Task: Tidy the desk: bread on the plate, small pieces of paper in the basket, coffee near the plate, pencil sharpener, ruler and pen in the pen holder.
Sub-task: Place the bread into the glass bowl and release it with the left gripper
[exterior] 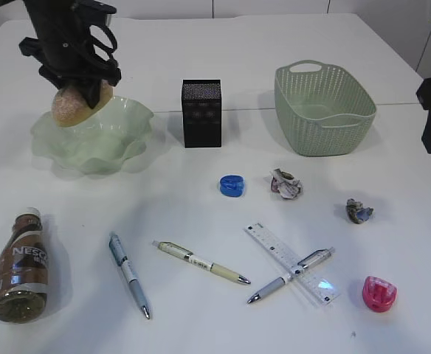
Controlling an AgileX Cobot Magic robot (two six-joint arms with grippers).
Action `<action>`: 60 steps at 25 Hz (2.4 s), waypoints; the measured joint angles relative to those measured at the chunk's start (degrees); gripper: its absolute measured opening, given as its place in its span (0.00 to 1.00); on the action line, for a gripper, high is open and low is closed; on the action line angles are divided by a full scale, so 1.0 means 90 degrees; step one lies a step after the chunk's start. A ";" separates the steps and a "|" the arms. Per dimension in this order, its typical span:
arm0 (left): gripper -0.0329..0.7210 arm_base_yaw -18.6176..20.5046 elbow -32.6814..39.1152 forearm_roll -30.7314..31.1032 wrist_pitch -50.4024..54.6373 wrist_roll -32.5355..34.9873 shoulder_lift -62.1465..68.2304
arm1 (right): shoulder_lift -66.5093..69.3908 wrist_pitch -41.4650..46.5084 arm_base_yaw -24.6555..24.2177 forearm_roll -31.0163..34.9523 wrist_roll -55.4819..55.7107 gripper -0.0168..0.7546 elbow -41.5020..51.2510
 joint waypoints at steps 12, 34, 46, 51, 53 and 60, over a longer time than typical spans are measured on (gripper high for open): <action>0.43 0.0925 0.0000 -0.1195 -0.0251 0.0014 0.0254 | 0.0000 0.0000 0.0000 0.0000 0.0000 0.71 0.0000; 0.52 0.0925 0.0000 -0.1666 -0.0782 0.0319 0.1070 | 0.0000 0.0000 0.0000 0.0004 0.0000 0.71 0.0000; 0.84 0.0925 0.0000 -0.1679 -0.0795 0.0327 0.1056 | 0.0000 0.0000 0.0000 0.0004 0.0001 0.71 0.0000; 0.83 0.0925 0.0000 -0.1679 -0.0715 0.0327 0.0816 | 0.0000 0.0000 0.0000 0.0004 0.0001 0.71 0.0000; 0.83 0.0925 0.0000 -0.1679 -0.0569 0.0327 0.0659 | 0.0000 0.0000 0.0000 0.0004 0.0001 0.71 0.0000; 0.83 0.0925 0.0000 -0.1679 -0.0063 0.0327 -0.0018 | 0.0000 0.0000 0.0000 0.0045 0.0001 0.71 0.0000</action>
